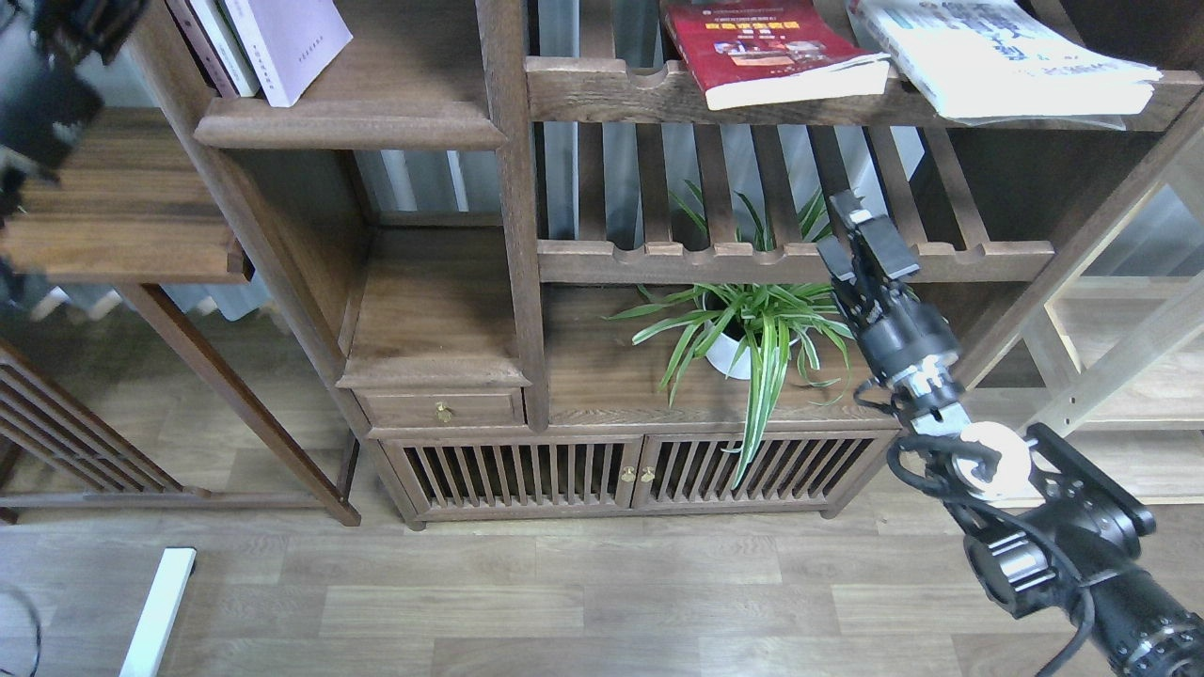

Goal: Organize books on shelf
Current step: 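Withdraw the left gripper from the shelf and lower it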

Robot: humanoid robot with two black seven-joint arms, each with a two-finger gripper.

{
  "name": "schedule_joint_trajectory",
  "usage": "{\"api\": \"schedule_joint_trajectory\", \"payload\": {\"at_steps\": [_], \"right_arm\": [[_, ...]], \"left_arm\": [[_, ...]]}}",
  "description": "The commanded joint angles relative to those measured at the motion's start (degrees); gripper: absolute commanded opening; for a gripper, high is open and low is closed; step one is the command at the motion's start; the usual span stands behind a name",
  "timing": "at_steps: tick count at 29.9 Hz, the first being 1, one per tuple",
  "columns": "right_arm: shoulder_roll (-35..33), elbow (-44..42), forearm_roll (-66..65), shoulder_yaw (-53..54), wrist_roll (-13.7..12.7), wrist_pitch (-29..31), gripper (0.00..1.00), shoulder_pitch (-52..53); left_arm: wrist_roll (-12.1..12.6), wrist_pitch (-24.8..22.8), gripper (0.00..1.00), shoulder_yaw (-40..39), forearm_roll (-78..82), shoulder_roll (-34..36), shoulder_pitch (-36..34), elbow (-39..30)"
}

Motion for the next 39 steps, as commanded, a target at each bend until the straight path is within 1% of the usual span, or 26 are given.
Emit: {"api": "schedule_joint_trajectory", "payload": {"at_steps": [1, 3, 5, 6, 7, 10, 14, 18, 23, 24, 28, 34, 39], "right_arm": [[-0.37, 1.31, 0.83, 1.02, 0.25, 0.00, 0.89, -1.45], [-0.28, 2.10, 1.45, 2.16, 0.25, 0.00, 0.89, -2.51], [-0.11, 4.46, 3.02, 3.30, 0.42, 0.00, 0.89, -4.09], [-0.02, 5.61, 4.25, 3.74, 0.51, 0.00, 0.89, -4.88], [0.07, 6.84, 5.83, 4.18, 0.69, 0.00, 0.89, -5.50], [-0.11, 9.48, 7.69, 5.24, 0.78, 0.00, 0.89, -6.82], [-1.86, 11.59, 7.69, 5.50, 0.78, -2.24, 0.89, -8.14], [-4.85, 13.53, 7.78, 5.77, 0.86, -3.65, 0.89, -8.32], [-5.55, 15.38, 7.78, 8.84, 0.78, -5.76, 0.86, -7.88], [-5.56, 15.55, 7.78, 9.54, 0.78, -6.46, 0.86, -7.79], [-6.08, 15.82, 7.78, 11.74, 0.78, -7.70, 0.87, -6.56], [-7.49, 15.82, 7.78, 14.03, 0.78, -11.65, 0.89, -4.72], [-8.36, 16.60, 7.78, 14.64, 0.69, -11.30, 0.90, -4.10]], "left_arm": [[0.01, -9.05, 0.80, 0.55, -2.99, -0.48, 8.84, 0.07], [0.10, -9.47, 0.82, 0.81, -5.18, -2.05, 10.78, 0.24], [0.01, -9.47, 0.84, 0.90, -7.29, -4.07, 11.22, 0.24], [-0.42, -9.47, 0.86, 0.90, -7.91, -5.30, 11.23, 0.24], [-0.60, -9.47, 0.91, 0.82, -8.53, -7.49, 11.31, 0.24], [-0.60, -9.47, 0.98, 0.38, -8.71, -12.33, 13.23, 0.33], [-0.51, -9.47, 0.98, 2.04, -8.71, -14.19, 17.81, 0.42], [-0.51, -9.47, 0.98, 7.92, -8.71, -15.60, 21.15, 0.42], [-0.34, -9.47, 0.98, 14.34, -8.62, -16.39, 20.81, 1.56], [0.01, -9.47, 0.98, 15.74, -8.27, -16.56, 20.46, 1.91], [0.01, -9.47, 0.98, 20.84, -8.09, -17.26, 17.65, 3.84], [-0.08, -9.47, 0.98, 23.93, -8.09, -20.60, 13.08, 6.75], [-0.08, -9.47, 0.98, 25.86, -8.09, -21.05, 12.98, 6.75]]}}
